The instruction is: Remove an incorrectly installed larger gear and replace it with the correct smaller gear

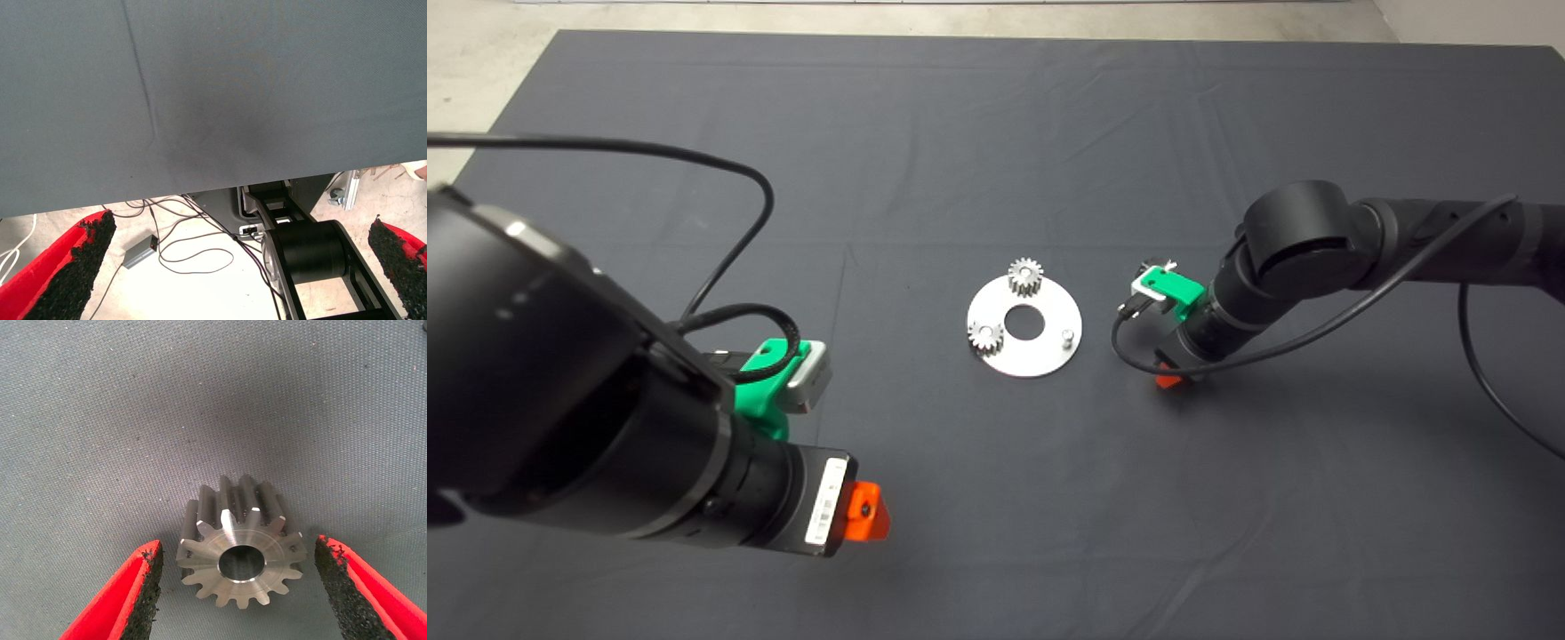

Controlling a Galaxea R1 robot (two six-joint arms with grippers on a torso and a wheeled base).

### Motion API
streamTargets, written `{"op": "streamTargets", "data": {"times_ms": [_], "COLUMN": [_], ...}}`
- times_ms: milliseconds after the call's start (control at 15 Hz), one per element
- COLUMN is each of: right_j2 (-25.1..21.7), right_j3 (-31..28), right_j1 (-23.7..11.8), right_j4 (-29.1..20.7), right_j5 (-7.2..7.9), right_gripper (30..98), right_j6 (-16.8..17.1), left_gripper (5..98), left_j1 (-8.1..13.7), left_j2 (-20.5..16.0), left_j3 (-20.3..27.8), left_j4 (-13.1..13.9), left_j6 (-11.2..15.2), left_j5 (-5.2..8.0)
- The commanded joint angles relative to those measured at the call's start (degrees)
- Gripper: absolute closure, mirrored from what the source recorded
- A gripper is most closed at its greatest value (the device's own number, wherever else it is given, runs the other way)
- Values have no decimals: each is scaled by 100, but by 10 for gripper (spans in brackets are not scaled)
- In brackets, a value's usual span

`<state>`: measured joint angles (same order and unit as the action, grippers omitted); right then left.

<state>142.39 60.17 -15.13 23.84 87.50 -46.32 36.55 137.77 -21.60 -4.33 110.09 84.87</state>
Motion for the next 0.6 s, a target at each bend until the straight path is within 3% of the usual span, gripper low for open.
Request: {"op": "streamTargets", "data": {"times_ms": [0,533], "right_j2": [22,31], "right_j3": [1,10], "right_j1": [-78,-78], "right_j4": [173,173], "right_j5": [584,592], "right_gripper": [679,775], "right_j6": [27,27], "left_gripper": [61,61], "left_j1": [99,99], "left_j2": [10,10], "left_j3": [86,84], "left_j4": [81,81], "left_j6": [3,-1], "left_j5": [12,12]}}
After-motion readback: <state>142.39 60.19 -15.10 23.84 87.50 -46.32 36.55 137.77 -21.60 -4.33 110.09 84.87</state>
